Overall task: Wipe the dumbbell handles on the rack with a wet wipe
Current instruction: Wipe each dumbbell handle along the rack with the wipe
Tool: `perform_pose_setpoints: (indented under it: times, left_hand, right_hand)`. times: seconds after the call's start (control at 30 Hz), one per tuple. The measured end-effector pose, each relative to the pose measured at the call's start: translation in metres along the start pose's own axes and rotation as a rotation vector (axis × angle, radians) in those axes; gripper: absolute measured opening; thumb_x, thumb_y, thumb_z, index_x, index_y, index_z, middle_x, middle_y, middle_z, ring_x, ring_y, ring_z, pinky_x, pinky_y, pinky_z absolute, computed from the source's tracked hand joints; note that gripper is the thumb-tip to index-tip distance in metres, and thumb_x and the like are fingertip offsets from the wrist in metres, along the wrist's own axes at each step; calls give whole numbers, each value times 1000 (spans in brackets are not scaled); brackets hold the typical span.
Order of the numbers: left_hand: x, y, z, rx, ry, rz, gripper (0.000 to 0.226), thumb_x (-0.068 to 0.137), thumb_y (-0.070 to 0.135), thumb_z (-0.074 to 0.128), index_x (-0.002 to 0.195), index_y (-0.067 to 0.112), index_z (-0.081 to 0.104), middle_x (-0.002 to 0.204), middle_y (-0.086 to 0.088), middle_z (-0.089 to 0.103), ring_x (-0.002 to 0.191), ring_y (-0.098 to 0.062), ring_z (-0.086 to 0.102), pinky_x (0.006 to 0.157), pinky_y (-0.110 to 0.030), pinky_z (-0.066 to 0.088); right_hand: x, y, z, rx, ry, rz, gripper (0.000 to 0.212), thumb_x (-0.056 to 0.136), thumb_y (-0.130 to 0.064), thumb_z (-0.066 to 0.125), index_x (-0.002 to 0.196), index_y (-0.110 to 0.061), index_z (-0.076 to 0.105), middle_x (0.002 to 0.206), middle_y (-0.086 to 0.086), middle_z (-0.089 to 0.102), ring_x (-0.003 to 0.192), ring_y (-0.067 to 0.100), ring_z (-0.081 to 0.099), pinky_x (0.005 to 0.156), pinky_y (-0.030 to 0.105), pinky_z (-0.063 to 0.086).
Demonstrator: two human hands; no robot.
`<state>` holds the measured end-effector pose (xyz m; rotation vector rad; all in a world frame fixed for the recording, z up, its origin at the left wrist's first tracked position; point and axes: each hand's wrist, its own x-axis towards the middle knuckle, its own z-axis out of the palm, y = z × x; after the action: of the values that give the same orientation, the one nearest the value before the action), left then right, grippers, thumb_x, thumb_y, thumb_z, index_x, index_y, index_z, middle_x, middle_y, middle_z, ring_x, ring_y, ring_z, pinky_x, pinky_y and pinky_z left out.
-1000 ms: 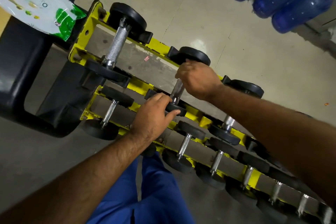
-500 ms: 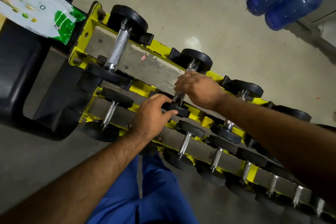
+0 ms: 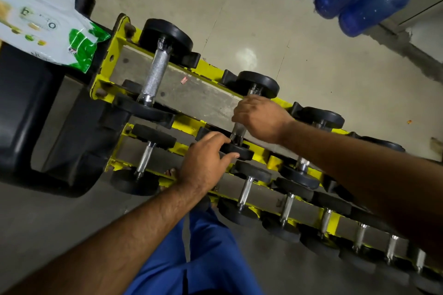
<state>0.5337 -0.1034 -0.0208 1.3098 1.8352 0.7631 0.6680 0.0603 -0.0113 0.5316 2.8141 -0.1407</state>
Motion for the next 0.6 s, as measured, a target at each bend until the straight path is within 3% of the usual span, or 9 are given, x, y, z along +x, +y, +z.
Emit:
perform_pose_setpoints:
  times: [0.1, 0.23, 0.37, 0.5, 0.6]
  left_hand:
    - [0, 2, 0, 11, -13, -2, 34, 82, 36, 77, 109, 16, 68, 109, 6, 64, 93, -13, 61, 76, -37, 56]
    - [1, -2, -3, 2, -15, 12, 34, 83, 35, 77, 109, 16, 68, 109, 5, 64, 94, -13, 61, 77, -36, 56]
    - [1, -3, -4, -14, -28, 11, 34, 84, 34, 76, 112, 16, 68, 111, 5, 64, 96, -11, 61, 78, -34, 57]
    - [4, -7, -8, -38, -31, 29, 34, 83, 30, 78, 112, 14, 69, 112, 3, 64, 100, -12, 61, 82, -29, 54]
    - [5, -9, -6, -34, -33, 27, 34, 82, 30, 79, 111, 15, 68, 112, 3, 64, 100, -12, 60, 82, -28, 53]
  right_hand:
    - [-2, 2, 3, -1, 48, 99, 31, 85, -16, 45, 94, -13, 75, 96, 6, 71, 99, 28, 65, 104, 40, 42]
    - [-16, -11, 9, 109, 1, -74, 28, 90, -15, 53, 107, -15, 75, 110, 4, 72, 110, 25, 63, 107, 37, 40]
    - [-16, -5, 6, 77, 69, 118, 37, 90, -12, 47, 116, -14, 72, 121, 6, 70, 123, 27, 59, 111, 43, 39]
    - [-24, -19, 11, 108, 16, -143, 28, 88, -9, 63, 114, -12, 73, 120, 7, 71, 118, 27, 63, 108, 41, 43]
    - [-25, -6, 11, 83, 60, 17, 42, 92, -14, 41, 121, -15, 70, 127, 5, 68, 127, 26, 57, 111, 42, 38]
